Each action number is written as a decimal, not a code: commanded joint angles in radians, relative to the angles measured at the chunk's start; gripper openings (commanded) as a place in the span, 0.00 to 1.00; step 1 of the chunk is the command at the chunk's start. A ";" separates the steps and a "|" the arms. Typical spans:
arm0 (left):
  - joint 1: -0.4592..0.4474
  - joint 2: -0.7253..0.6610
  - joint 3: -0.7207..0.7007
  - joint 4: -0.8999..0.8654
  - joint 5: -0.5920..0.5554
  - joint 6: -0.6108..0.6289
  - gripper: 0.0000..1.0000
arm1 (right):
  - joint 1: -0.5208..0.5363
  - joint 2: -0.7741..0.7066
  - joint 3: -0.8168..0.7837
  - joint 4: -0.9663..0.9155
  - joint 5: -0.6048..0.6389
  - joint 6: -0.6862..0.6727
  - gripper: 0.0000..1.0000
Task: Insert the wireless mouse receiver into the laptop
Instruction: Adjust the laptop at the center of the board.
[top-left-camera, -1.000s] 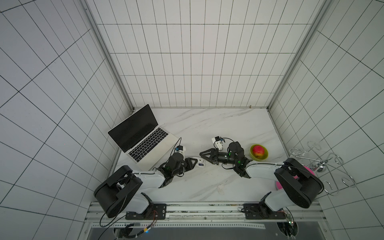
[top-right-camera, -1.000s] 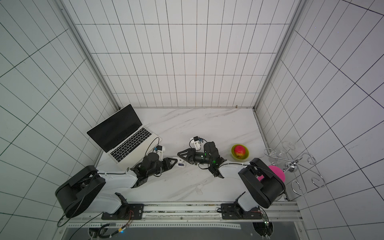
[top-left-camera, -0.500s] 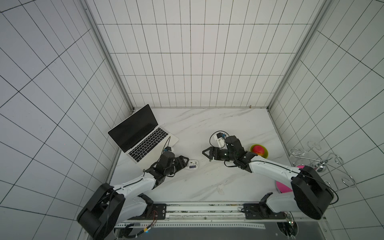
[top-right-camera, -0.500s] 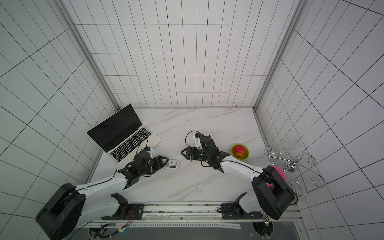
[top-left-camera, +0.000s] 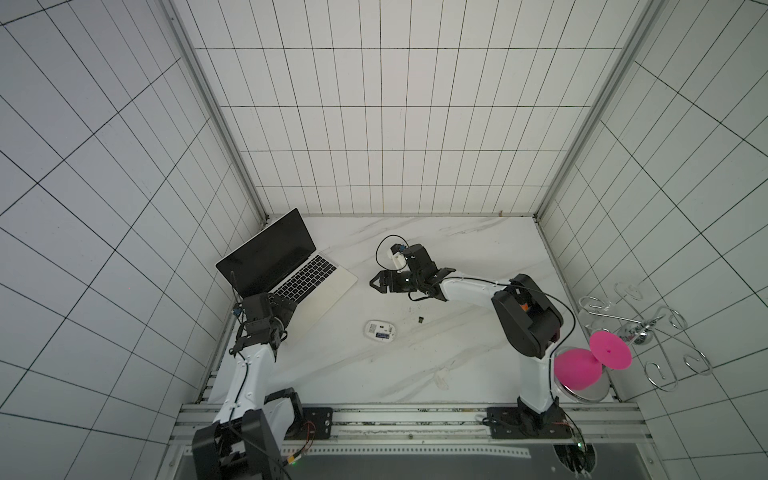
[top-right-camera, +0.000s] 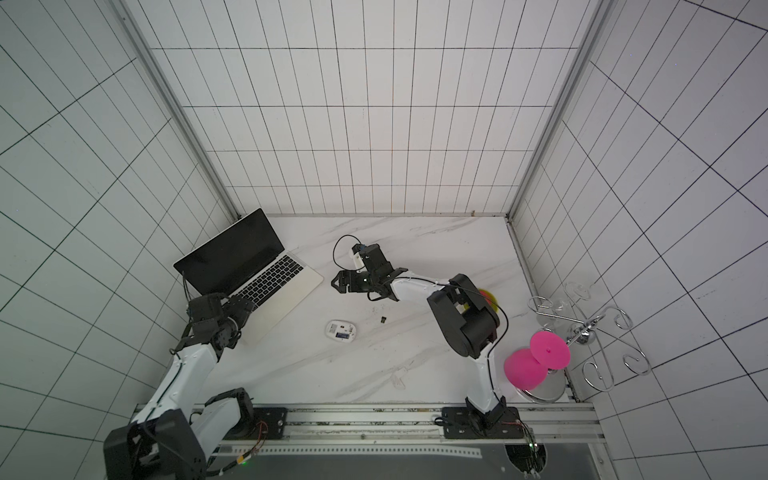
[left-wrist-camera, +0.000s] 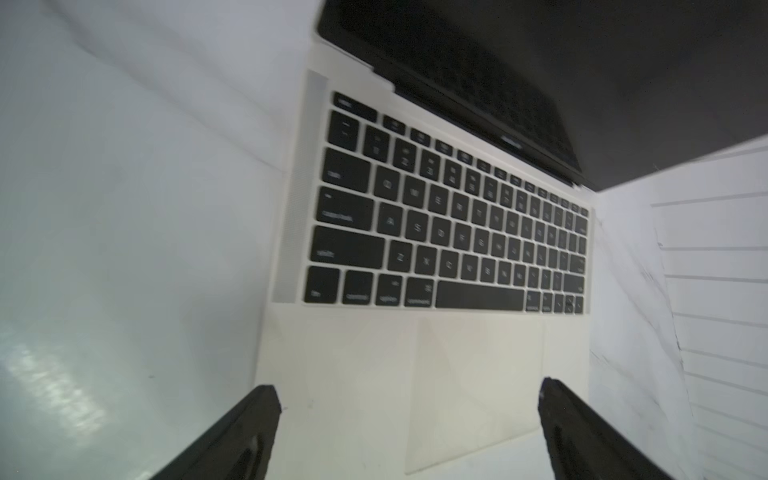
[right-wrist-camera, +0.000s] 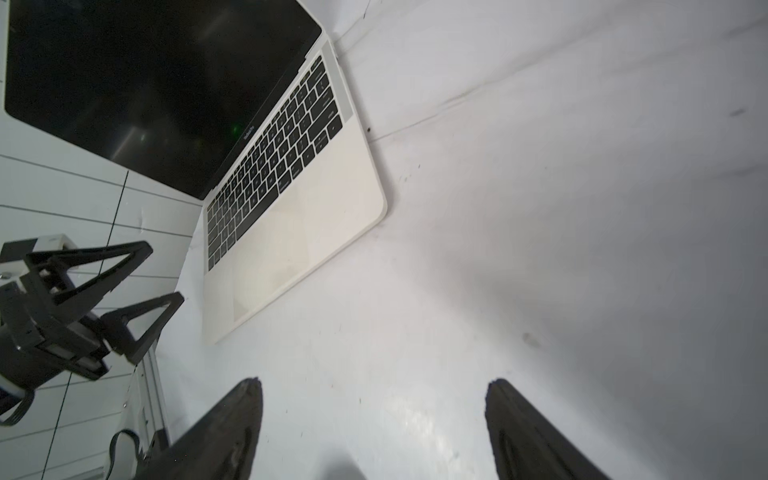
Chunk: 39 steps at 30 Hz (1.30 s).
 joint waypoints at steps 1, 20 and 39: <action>0.074 0.059 0.041 -0.046 -0.027 -0.034 0.98 | 0.017 0.093 0.124 -0.055 -0.035 -0.010 0.87; 0.065 0.542 0.142 0.279 0.096 -0.043 0.97 | 0.056 0.608 0.906 -0.368 -0.118 -0.022 0.85; -0.353 0.784 0.357 0.344 0.200 0.020 0.95 | 0.067 0.035 0.072 -0.344 -0.144 -0.170 0.68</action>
